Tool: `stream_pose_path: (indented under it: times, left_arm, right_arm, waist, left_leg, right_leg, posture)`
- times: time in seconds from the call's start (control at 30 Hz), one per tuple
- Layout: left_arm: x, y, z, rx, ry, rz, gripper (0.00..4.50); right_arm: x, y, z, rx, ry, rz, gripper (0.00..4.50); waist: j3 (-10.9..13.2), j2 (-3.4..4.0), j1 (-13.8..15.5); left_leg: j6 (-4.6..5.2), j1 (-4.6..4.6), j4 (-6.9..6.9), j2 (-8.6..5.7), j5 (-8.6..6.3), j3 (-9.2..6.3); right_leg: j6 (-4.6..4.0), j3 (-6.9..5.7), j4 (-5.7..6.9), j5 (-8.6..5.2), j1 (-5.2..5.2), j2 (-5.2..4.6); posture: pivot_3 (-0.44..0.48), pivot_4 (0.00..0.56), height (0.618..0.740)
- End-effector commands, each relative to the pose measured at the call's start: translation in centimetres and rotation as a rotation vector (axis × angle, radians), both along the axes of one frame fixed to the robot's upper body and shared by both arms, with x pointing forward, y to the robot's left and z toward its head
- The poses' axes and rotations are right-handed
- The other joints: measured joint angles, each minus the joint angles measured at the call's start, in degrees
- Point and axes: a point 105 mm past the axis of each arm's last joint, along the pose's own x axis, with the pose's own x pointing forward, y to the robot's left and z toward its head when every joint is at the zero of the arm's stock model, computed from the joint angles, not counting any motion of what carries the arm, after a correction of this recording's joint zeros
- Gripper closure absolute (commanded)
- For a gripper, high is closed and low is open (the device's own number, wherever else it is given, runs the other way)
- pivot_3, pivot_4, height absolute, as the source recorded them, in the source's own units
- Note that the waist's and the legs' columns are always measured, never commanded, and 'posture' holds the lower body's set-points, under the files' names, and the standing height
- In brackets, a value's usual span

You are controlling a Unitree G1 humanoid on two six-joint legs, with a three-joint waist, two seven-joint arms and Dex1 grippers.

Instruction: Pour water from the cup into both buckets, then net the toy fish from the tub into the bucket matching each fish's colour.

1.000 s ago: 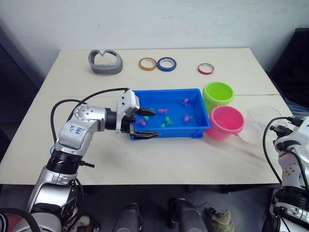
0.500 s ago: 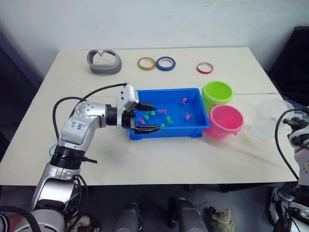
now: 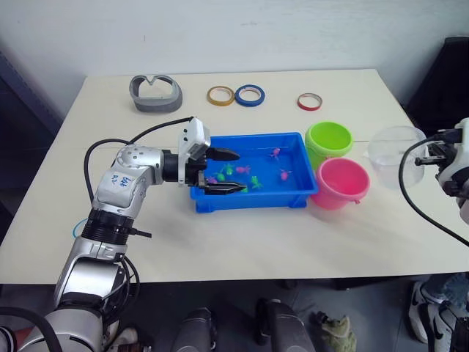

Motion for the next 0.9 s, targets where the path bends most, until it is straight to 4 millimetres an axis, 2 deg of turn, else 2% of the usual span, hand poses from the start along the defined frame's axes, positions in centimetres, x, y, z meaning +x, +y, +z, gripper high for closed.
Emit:
stream_pose_path:
  times: [0.03,0.3,0.9]
  left_arm:
    - [-0.2,0.1,1.3,-0.01,-0.063,-0.008,0.0]
    - [-0.4,0.3,1.1,-0.008,-0.064,0.001,0.0]
    - [-0.6,0.1,0.9,-0.013,-0.061,-0.009,0.0]
  right_arm:
    - [-0.1,1.2,3.2,-0.176,-0.044,0.028,4.45]
    - [0.3,2.4,4.0,-0.433,-0.011,0.071,4.45]
    - [0.7,4.1,4.5,-0.735,0.013,0.142,4.45]
  waist:
    - [0.0,0.0,0.02]
    - [0.0,0.0,0.11]
    - [0.0,-0.01,0.08]
  left_leg:
    - [0.02,-0.03,0.01,0.0,0.0,0.03]
    - [0.06,-0.1,0.01,-0.02,-0.03,0.08]
    - [0.08,-0.09,0.08,-0.03,-0.02,0.17]
  right_leg:
    - [0.0,0.03,0.0,0.0,-0.04,0.0]
    - [0.06,0.01,-0.12,0.03,-0.08,0.0]
    - [0.11,-0.01,-0.08,0.06,-0.09,0.0]
  posture:
    - [0.0,0.15,0.713]
    - [0.0,0.15,0.713]
    - [0.0,0.15,0.713]
